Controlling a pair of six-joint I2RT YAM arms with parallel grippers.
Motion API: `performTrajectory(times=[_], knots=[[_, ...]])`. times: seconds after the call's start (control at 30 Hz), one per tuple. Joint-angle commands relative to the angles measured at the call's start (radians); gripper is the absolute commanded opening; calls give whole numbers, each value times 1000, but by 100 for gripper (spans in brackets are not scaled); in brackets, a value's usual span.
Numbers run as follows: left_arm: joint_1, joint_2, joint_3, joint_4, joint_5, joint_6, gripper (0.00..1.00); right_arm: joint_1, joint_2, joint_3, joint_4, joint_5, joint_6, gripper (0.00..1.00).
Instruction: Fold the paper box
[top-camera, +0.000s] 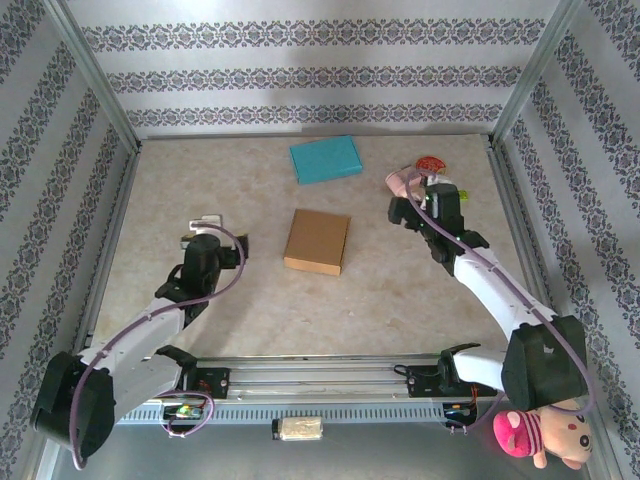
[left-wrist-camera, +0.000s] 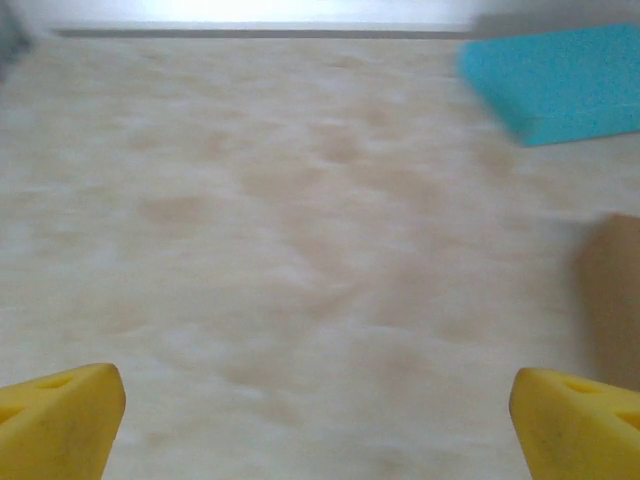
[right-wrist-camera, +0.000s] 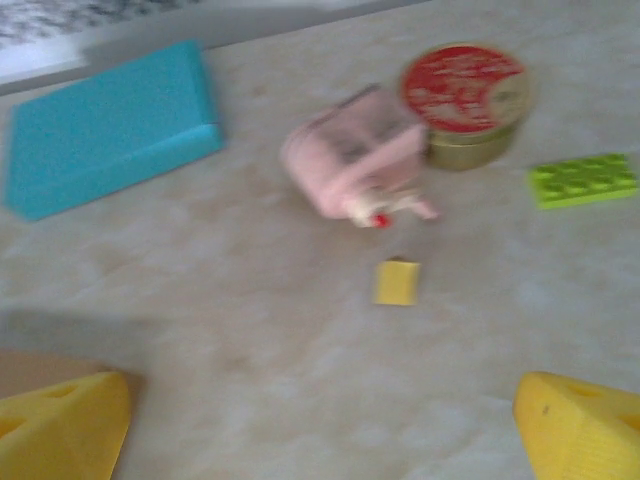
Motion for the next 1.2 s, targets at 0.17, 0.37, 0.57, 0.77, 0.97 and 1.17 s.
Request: performTrajectory(times=[0.17,0.37,0.57,0.77,0.97,1.17], knots=[[277,64,-153,355,156,158,100,-133,109,-285,557,31,-243,98],[345,340,-129,689,307,117,100,-170,281,-387,962,-205,-310,98],[374,556,-26,698,413,106,99,-208,300,-394,1008,-196,-262,98],[366,615,-43,829,412,112,99,-153,294,-400,1011,-22,-273,98],[366,607,-11,753,518,155,99,-156,294,-398,1009,-31,-269,98],[365,608,-14,760,518,156,99,-164,298,-394,1004,-45,-266,98]])
